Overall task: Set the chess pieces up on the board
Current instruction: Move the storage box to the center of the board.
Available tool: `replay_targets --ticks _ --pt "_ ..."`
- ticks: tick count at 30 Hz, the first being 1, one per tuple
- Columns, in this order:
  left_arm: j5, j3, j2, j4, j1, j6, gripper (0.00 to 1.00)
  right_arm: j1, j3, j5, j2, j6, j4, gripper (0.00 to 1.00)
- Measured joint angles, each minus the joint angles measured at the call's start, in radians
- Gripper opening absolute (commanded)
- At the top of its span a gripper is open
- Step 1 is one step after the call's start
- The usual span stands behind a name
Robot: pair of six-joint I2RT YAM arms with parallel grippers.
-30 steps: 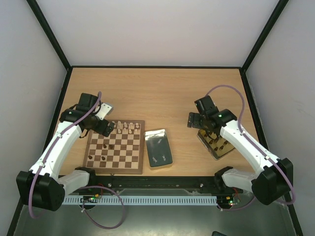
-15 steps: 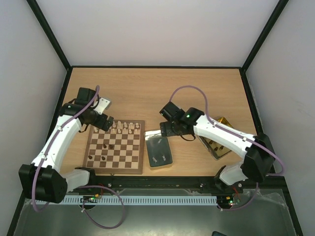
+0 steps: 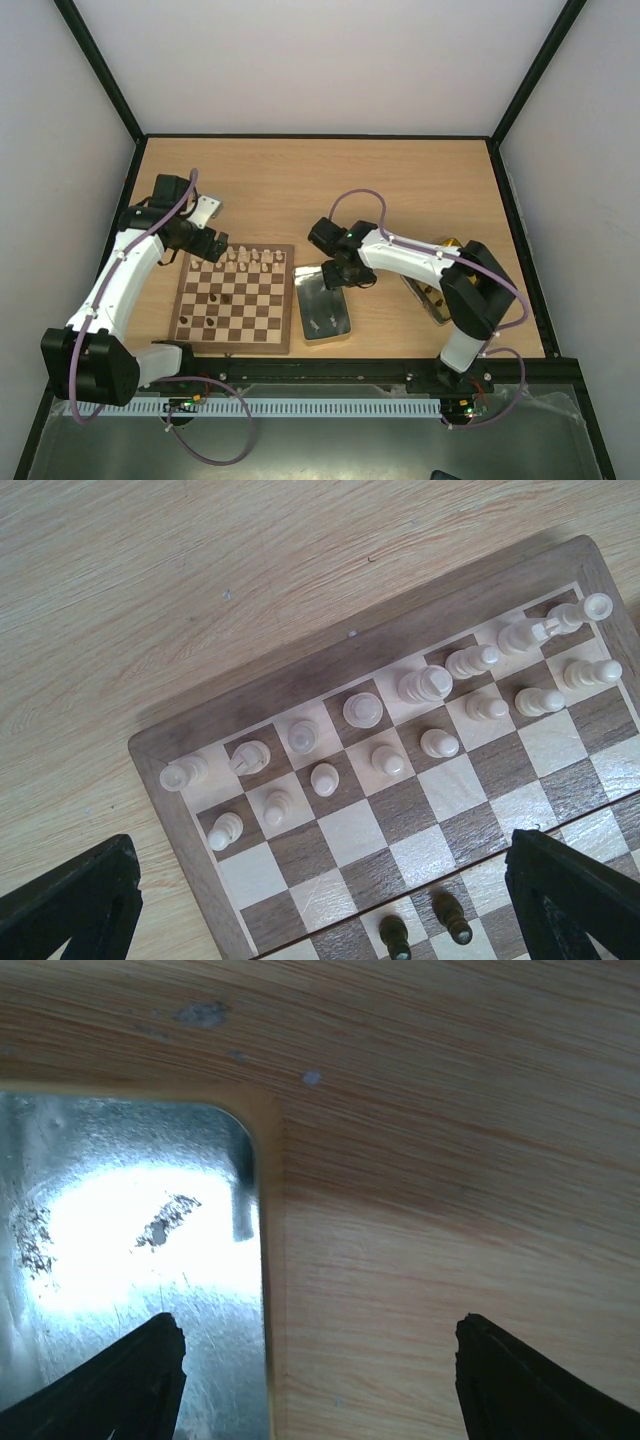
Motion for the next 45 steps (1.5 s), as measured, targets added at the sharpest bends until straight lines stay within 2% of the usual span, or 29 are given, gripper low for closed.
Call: replay_targets --ticks 6,10,20,28,37,45 --pt "0.0 0.0 0.0 -0.001 0.0 0.0 0.99 -0.001 0.079 -0.006 0.101 -0.026 0.014 0.62" --pt "-0.002 0.0 0.0 -0.001 0.0 0.0 0.99 -0.016 0.156 -0.007 0.177 -0.046 0.019 0.58" --pt "-0.025 0.003 0.0 0.0 -0.037 -0.001 0.99 -0.137 0.208 -0.011 0.282 -0.092 0.022 0.44" --pt "-0.032 0.003 0.0 0.009 -0.04 -0.008 0.99 -0.219 0.275 -0.008 0.307 -0.111 0.011 0.41" --pt "-0.032 0.003 0.002 0.016 -0.041 -0.011 0.99 -0.422 0.418 -0.01 0.427 -0.111 -0.013 0.4" --pt "-0.032 0.003 0.002 0.023 -0.05 -0.016 0.99 -0.634 0.726 -0.02 0.613 -0.061 -0.07 0.38"
